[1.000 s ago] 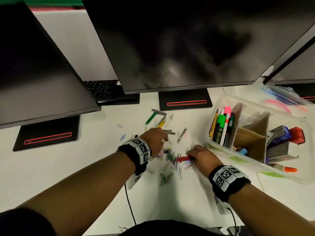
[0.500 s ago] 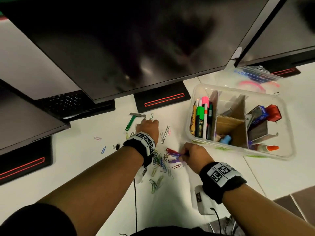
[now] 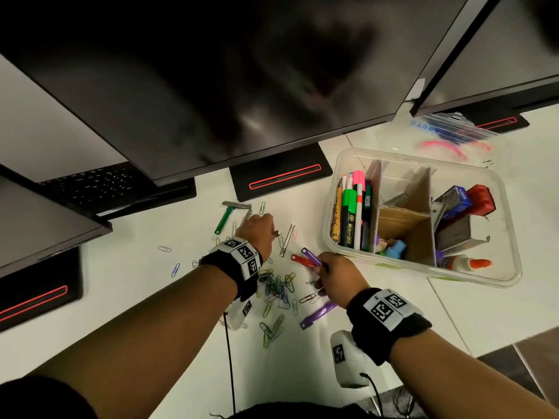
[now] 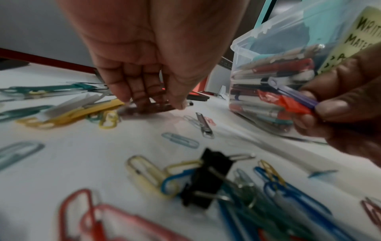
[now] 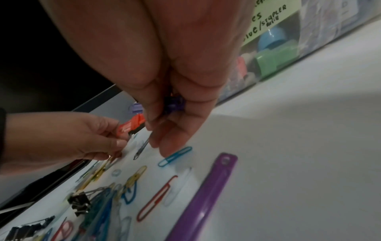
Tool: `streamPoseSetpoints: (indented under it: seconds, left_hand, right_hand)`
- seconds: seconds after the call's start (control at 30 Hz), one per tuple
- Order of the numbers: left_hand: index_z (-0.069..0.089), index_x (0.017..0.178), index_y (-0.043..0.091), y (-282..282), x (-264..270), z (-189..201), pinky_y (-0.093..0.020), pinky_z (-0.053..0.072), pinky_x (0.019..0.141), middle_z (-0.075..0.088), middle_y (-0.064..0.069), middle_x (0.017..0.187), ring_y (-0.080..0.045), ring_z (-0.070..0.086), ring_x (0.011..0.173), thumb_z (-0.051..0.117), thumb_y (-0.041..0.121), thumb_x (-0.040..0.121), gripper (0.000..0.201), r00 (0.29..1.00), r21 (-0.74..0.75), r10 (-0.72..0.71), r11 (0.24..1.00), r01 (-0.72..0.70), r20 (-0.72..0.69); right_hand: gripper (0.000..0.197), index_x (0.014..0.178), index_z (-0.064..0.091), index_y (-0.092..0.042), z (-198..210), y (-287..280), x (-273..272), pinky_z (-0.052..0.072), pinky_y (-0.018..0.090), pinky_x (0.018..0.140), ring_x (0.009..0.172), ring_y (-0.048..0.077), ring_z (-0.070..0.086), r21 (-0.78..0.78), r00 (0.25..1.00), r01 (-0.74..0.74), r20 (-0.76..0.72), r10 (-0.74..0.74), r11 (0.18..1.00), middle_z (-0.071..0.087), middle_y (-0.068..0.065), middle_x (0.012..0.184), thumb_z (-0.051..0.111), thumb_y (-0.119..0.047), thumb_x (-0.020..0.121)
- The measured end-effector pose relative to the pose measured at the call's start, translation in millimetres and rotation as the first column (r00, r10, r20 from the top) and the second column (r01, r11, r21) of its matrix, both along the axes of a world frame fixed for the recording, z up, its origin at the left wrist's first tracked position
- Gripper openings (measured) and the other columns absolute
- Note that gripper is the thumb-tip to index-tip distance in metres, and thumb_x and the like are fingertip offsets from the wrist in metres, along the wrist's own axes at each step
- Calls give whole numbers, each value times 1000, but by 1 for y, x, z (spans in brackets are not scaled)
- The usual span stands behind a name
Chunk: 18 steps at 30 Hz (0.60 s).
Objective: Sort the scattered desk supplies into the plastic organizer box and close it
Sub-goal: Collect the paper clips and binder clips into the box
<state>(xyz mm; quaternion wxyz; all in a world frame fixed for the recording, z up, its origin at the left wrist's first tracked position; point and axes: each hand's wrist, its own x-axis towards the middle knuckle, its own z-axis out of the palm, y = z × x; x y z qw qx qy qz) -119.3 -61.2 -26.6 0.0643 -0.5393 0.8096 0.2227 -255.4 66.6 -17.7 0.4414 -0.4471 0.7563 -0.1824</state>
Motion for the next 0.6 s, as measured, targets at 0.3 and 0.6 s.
streamPoseSetpoints:
  seconds: [0.3,0.6]
  left_hand:
    - [50,112,13,3,-10,-1,-27,41,79,59,-10,115,-24,56,101,47,8,92,20,988,61,8,998,1,-153]
    - [45,127,6,10,-36,-5,-36,44,96,43,-14,130,-31,52,117,56,20,92,39,999,55,-42,998,40,33]
  right_hand:
    - [18,105,57,-12,0,14,-14,41,28,76,90,27,57,-4,962,-221,-166,217,975,65,11,100,45,-20,95]
    - [33,117,61,-26,-5,36,-17,47,30,92,106,22,60,117,807,-513,-271,524,851,67,0,114,63,-26,84]
